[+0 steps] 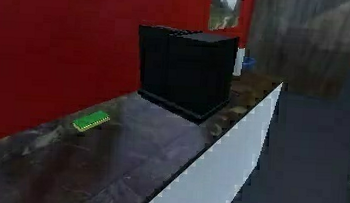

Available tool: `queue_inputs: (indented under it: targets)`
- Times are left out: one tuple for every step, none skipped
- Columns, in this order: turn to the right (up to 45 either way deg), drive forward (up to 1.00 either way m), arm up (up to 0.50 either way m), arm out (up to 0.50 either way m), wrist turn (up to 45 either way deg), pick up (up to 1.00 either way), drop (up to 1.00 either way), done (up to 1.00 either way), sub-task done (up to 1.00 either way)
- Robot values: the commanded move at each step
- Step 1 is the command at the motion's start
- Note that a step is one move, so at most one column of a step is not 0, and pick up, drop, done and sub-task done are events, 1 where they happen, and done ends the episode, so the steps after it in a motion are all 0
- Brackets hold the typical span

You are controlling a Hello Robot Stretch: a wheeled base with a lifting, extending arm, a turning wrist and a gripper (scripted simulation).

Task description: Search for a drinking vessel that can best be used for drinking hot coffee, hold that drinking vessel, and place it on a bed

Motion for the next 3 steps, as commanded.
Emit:
queue_inputs:
  targets:
    - [42.0,0.0,0.0,0.0,0.0,0.0,0.0,0.0,0.0]
    - [3.0,0.0,0.0,0.0,0.0,0.0,0.0,0.0,0.0]
    - [0.0,1.0,0.0,0.0,0.0,0.0,0.0,0.0,0.0]
